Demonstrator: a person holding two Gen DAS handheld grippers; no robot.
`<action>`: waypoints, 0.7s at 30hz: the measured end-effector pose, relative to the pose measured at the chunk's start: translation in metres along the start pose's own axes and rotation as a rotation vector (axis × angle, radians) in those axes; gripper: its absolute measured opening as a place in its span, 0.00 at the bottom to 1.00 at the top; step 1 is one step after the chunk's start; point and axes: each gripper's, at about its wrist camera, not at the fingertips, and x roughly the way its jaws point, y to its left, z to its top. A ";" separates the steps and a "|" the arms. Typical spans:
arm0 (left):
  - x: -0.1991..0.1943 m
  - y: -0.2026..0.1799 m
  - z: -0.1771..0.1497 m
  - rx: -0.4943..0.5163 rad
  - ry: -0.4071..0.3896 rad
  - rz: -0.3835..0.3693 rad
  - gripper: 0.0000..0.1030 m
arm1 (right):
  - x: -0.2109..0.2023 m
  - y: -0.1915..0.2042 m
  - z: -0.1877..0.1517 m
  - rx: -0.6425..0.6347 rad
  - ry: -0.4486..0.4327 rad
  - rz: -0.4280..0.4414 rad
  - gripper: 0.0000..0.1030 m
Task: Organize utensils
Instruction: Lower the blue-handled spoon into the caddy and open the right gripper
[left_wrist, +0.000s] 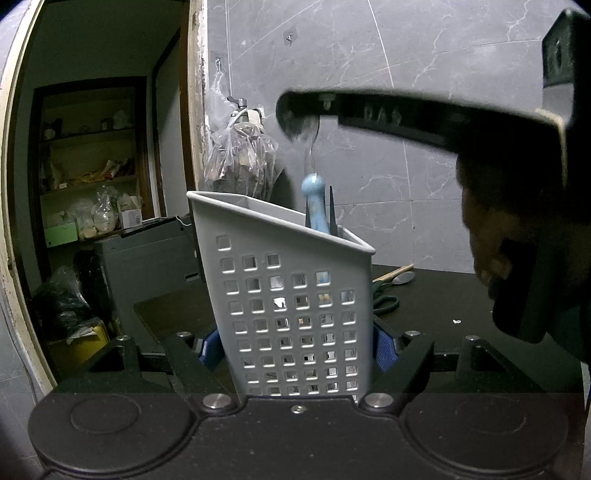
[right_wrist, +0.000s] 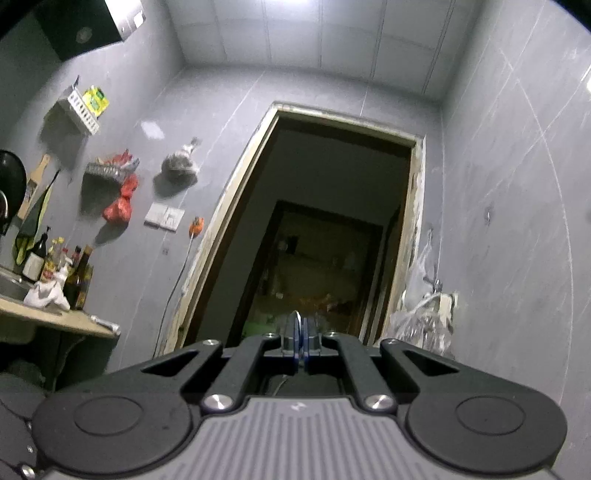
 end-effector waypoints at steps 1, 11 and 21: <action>0.000 0.000 0.000 0.001 0.000 0.000 0.76 | 0.002 0.001 -0.003 0.001 0.014 0.000 0.03; 0.001 0.000 0.000 0.003 0.000 0.000 0.76 | 0.009 0.009 -0.020 -0.017 0.102 0.041 0.03; 0.001 -0.001 0.000 0.003 0.001 0.000 0.76 | 0.008 0.014 -0.031 -0.026 0.162 0.074 0.03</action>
